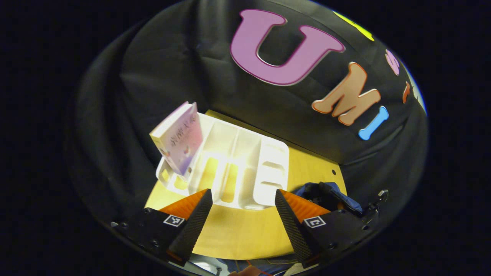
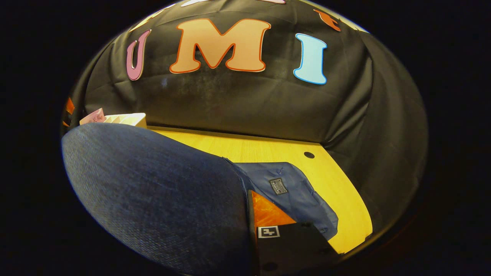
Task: Open the schoolbag, grab two books from the bookshelf and put them into the schoolbag.
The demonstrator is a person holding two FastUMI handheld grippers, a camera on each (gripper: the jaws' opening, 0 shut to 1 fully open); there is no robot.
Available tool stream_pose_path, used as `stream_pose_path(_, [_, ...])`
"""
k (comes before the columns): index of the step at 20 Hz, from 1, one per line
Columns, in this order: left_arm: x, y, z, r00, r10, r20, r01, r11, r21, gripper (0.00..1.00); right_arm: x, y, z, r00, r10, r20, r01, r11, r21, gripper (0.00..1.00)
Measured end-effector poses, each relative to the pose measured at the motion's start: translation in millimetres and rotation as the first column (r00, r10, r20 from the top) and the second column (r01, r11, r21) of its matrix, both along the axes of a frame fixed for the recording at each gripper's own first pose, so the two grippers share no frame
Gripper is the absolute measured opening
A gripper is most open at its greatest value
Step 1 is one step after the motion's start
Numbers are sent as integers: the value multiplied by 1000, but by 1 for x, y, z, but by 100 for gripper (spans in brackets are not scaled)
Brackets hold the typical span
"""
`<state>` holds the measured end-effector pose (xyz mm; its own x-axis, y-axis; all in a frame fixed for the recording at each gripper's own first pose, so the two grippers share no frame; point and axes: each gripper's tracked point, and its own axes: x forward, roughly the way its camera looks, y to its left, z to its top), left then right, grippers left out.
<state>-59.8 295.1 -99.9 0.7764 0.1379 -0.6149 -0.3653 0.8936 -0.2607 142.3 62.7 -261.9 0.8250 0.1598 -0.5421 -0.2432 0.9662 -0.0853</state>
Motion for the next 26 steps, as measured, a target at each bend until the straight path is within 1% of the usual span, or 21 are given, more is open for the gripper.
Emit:
stream_pose_path(2, [1,42,7,999,33,-18,-31,997,67,96,0,2,-3,1000,-14,-4,14,1000,-6,10])
stream_pose_path(4, [4,89,7,996,80,-37,-73,983,166,96,-1,4,-7,1000,-22,-13,22,1000,-17,10])
stream_pose_path(5, [2,109,4,993,101,-63,-87,976,199,95,-2,5,-9,1000,-24,-17,24,999,-23,10])
stream_pose_path(7, [4,139,-2,986,129,-110,-99,966,240,95,-4,5,-12,999,-34,-26,33,999,-31,10])
stream_pose_path(9, [10,164,-4,982,130,-140,-90,962,260,95,-3,8,-14,998,-53,-32,52,998,-32,10])
stream_pose_path(12, [26,181,-28,977,100,-186,-53,969,243,95,-2,10,-15,996,-86,-37,85,996,-35,10])
stream_pose_path(15, [49,185,-43,967,49,-249,6,976,216,93,-4,12,-17,993,-110,-39,109,993,-41,10])
stream_pose_path(17, [68,185,-53,961,13,-278,50,975,217,92,-4,13,-18,992,-121,-39,119,992,-47,10])
stream_pose_path(19, [83,180,-59,955,-24,-297,90,974,208,88,-5,14,-19,991,-130,-37,128,990,-54,10])
stream_pose_path(22, [103,176,-72,938,-74,-339,147,970,195,83,-5,16,-21,990,-140,-37,137,989,-62,10])
stream_pose_path(25, [114,168,-91,913,-122,-389,193,970,148,81,-6,17,-22,989,-144,-35,142,988,-67,10])
stream_pose_path(26, [117,166,-95,903,-130,-410,201,970,136,76,-6,17,-22,989,-145,-33,142,987,-69,10])
